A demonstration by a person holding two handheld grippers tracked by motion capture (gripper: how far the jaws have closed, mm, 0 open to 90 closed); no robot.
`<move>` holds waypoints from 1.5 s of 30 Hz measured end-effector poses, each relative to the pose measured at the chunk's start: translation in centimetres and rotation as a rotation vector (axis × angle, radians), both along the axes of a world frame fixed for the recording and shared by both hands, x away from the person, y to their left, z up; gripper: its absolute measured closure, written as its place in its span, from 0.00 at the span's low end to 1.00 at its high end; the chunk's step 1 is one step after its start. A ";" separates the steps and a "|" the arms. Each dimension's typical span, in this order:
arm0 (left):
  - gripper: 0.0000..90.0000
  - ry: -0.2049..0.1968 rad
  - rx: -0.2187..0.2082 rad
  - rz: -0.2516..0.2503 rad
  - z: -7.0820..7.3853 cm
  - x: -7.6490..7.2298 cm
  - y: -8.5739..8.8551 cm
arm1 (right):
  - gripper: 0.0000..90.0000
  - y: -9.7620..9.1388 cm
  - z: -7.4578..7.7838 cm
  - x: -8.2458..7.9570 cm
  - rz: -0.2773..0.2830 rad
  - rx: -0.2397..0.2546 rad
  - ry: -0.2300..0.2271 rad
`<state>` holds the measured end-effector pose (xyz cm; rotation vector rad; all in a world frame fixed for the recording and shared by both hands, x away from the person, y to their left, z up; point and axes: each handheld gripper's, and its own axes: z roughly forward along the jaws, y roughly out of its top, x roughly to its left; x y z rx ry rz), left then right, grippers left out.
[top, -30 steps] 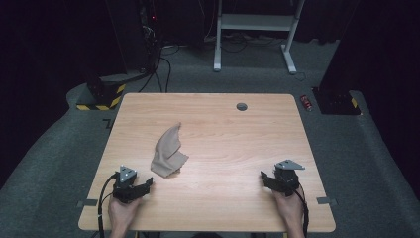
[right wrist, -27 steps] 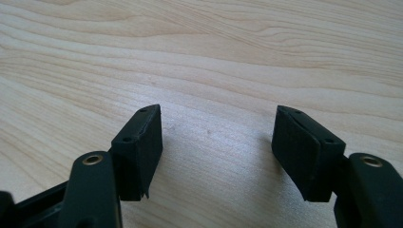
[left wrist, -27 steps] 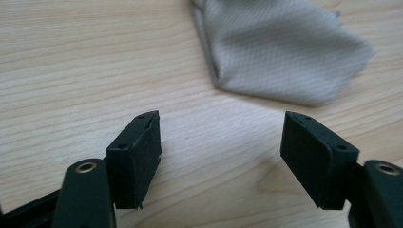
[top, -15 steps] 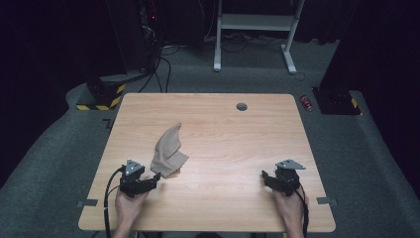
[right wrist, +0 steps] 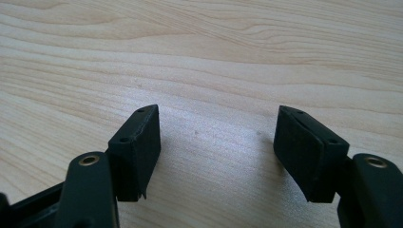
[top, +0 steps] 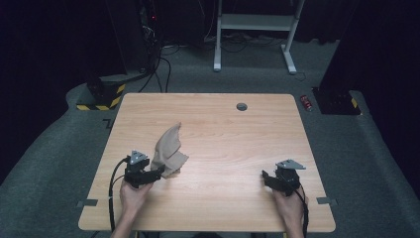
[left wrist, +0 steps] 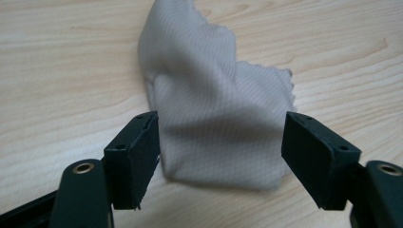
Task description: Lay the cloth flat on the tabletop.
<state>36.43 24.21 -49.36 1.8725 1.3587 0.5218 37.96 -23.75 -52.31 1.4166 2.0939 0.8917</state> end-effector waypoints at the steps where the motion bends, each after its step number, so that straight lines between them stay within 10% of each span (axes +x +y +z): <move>1: 0.32 -0.002 0.008 -0.004 0.2 0.2 -0.2 | 0.36 0.0 0.0 0.0 -0.001 0.001 0.000; 9: 0.41 -0.014 0.085 0.016 0.4 2.1 -1.8 | 0.36 0.0 0.0 0.0 -0.001 0.001 0.000; 18: 0.61 0.033 0.057 0.037 -0.4 3.1 -1.4 | 0.36 0.0 0.0 0.0 -0.001 0.001 0.000; 26: 0.98 0.020 0.044 -0.022 -0.1 2.9 -1.8 | 0.36 0.0 0.0 0.0 -0.001 0.001 0.000; 45: 0.99 -0.055 0.029 -0.270 2.8 3.0 -9.0 | 0.36 0.0 0.0 0.0 0.000 0.001 0.000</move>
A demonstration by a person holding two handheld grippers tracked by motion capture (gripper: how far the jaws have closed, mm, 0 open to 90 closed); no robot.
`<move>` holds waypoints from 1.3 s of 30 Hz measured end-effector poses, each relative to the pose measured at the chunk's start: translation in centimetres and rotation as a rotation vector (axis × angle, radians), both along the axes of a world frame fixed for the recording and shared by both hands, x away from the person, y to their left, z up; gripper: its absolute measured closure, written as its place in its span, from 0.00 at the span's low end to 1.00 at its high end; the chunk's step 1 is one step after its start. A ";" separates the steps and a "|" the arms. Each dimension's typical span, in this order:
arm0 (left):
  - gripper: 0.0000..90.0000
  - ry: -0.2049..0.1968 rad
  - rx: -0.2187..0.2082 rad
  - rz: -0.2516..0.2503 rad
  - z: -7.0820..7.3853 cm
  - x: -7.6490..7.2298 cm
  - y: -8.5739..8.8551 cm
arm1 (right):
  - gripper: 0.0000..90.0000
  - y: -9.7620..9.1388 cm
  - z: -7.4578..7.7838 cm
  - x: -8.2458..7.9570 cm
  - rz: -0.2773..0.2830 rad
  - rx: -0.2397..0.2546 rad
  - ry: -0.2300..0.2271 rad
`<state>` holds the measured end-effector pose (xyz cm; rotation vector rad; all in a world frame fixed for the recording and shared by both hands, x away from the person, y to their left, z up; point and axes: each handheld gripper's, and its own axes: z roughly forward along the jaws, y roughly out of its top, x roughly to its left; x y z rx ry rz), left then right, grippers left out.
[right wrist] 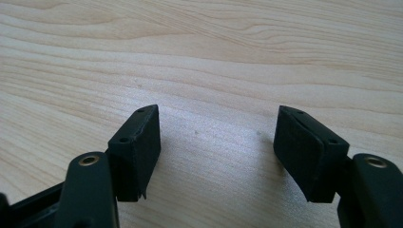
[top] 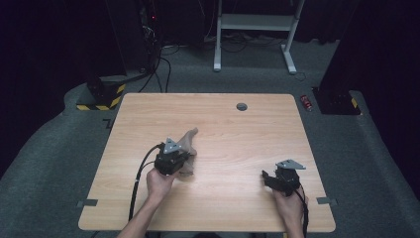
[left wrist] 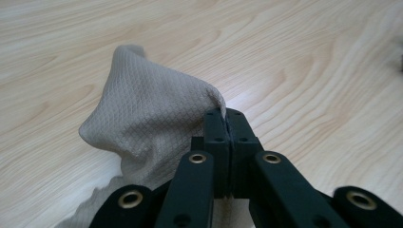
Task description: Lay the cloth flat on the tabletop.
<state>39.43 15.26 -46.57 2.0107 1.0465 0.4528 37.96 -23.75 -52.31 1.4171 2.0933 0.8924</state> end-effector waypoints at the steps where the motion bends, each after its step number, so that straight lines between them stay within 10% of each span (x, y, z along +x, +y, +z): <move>1: 0.99 0.000 0.000 0.000 0.0 0.0 0.0 | 0.36 0.0 0.0 0.0 0.000 0.000 0.000; 19: 0.98 0.015 -0.078 -0.152 0.7 0.4 -5.5 | 0.36 0.0 0.0 0.0 0.000 0.000 0.000; 31: 0.93 0.058 -0.053 -0.237 -0.6 0.3 -8.5 | 0.39 0.0 0.0 -0.1 0.007 -0.002 -0.004; 39: 0.75 0.035 -0.057 -0.211 -0.4 -0.3 -8.0 | 0.39 0.0 0.0 -0.1 0.008 -0.002 -0.004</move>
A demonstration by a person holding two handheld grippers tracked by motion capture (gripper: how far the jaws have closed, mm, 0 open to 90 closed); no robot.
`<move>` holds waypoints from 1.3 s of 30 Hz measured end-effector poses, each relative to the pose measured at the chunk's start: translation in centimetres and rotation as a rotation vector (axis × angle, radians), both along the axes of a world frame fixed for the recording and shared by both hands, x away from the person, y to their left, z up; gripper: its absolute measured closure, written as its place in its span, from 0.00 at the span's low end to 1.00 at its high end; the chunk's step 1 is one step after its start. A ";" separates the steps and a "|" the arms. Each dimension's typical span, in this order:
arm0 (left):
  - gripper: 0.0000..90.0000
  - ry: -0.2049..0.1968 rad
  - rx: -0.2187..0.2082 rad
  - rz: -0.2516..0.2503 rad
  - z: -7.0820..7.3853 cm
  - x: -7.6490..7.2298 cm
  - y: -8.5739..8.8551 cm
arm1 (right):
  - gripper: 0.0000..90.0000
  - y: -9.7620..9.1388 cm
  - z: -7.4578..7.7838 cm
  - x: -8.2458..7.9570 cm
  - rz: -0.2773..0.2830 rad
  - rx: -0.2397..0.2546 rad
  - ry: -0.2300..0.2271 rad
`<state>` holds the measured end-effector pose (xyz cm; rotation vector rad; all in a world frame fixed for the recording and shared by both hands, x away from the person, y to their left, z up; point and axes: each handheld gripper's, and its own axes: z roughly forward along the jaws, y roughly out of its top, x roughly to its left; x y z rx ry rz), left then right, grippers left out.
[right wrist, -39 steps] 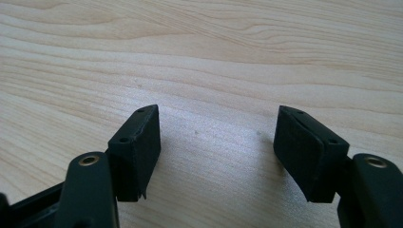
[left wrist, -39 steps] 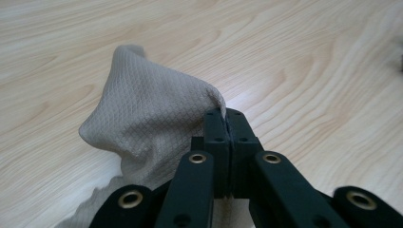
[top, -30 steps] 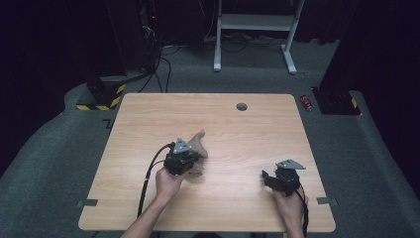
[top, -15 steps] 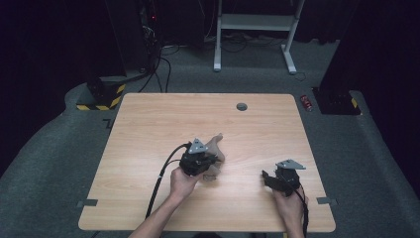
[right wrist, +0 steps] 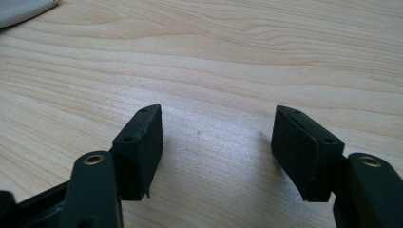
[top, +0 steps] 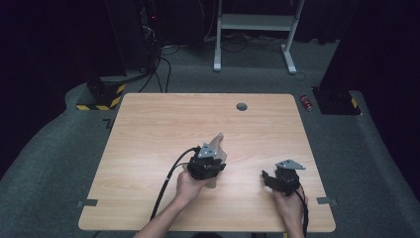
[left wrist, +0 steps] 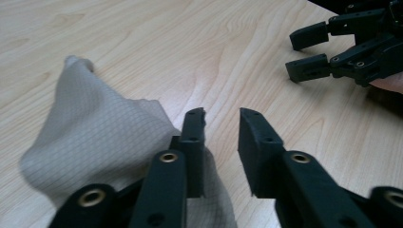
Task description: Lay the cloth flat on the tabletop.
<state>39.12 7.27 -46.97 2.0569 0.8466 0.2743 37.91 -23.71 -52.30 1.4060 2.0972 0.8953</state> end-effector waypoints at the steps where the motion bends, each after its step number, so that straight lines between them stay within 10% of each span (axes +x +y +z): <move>1: 0.72 0.000 0.000 0.000 0.0 0.0 0.0 | 0.39 0.0 0.0 0.0 0.000 0.000 0.000; 7: 0.63 -0.042 0.033 0.099 0.7 -0.3 2.9 | 0.56 0.3 0.1 -0.3 0.031 0.000 -0.013; 17: 0.59 0.024 0.051 0.276 -0.9 0.2 8.3 | 0.70 3.0 0.6 0.1 0.155 0.056 0.011; 29: 0.65 0.074 0.141 0.271 -3.1 0.9 7.9 | 0.66 9.3 1.4 3.2 0.219 0.150 0.027; 39: 0.83 0.094 0.177 0.236 -3.9 1.3 7.5 | 0.69 13.5 0.3 5.0 0.230 0.114 0.068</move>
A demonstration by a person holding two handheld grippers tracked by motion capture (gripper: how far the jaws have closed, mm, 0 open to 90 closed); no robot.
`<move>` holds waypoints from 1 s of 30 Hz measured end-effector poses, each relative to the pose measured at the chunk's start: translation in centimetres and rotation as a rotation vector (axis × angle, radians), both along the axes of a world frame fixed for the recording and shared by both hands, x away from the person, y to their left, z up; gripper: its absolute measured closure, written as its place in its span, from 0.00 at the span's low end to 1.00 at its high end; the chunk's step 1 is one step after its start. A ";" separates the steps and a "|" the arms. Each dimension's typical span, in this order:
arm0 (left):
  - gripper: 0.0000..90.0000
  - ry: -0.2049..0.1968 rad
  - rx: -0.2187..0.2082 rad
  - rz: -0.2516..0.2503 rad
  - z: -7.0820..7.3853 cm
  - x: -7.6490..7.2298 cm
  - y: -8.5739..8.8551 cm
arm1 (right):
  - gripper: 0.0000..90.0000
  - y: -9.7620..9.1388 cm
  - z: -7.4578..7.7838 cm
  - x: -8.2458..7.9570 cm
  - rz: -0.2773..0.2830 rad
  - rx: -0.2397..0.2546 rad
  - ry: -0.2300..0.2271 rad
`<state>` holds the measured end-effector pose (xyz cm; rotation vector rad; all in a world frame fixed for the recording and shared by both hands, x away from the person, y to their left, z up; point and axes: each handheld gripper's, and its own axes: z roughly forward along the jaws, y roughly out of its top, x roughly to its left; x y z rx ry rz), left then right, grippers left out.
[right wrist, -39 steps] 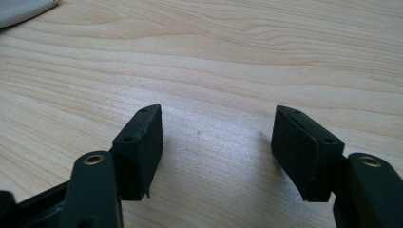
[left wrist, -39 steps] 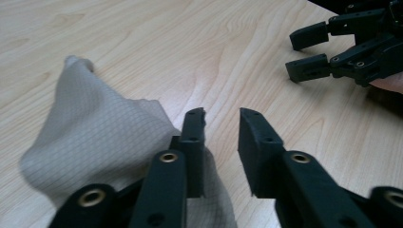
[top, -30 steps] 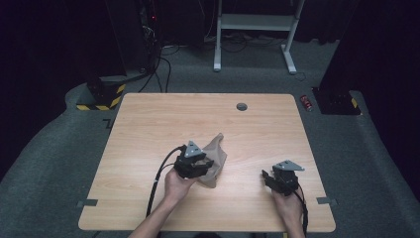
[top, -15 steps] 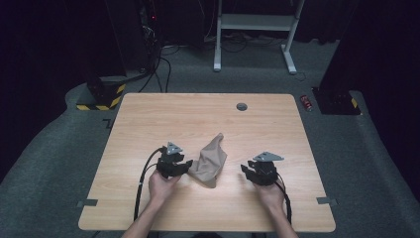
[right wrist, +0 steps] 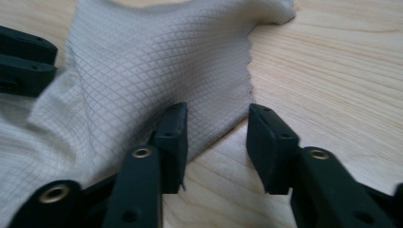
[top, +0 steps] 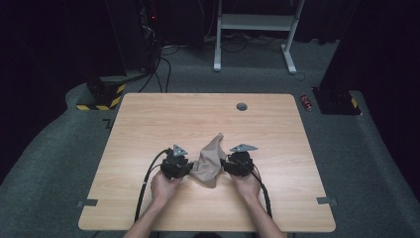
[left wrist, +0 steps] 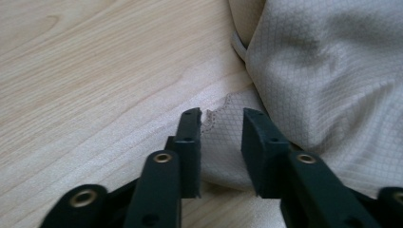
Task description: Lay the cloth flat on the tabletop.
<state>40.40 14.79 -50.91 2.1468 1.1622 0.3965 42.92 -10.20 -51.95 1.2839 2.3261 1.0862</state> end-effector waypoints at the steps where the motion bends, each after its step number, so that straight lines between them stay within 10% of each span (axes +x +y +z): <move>1: 0.86 0.005 0.010 -0.006 -0.1 0.0 -0.1 | 0.82 0.6 -0.1 0.0 0.014 -0.035 -0.020; 4: 0.96 0.009 0.009 -0.015 -0.1 0.0 0.0 | 0.97 0.9 0.1 -0.1 0.043 -0.063 -0.017; 19: 1.00 0.002 0.003 -0.024 0.3 -0.4 1.3 | 0.99 -3.4 2.2 -2.1 0.031 -0.035 -0.072; 23: 0.72 0.008 -0.052 0.013 0.2 0.3 0.8 | 0.99 -3.8 1.7 -2.5 0.040 -0.044 -0.056; 30: 0.75 0.012 -0.040 -0.005 -0.4 0.7 -0.2 | 0.99 -3.3 1.1 -2.4 0.052 -0.053 -0.042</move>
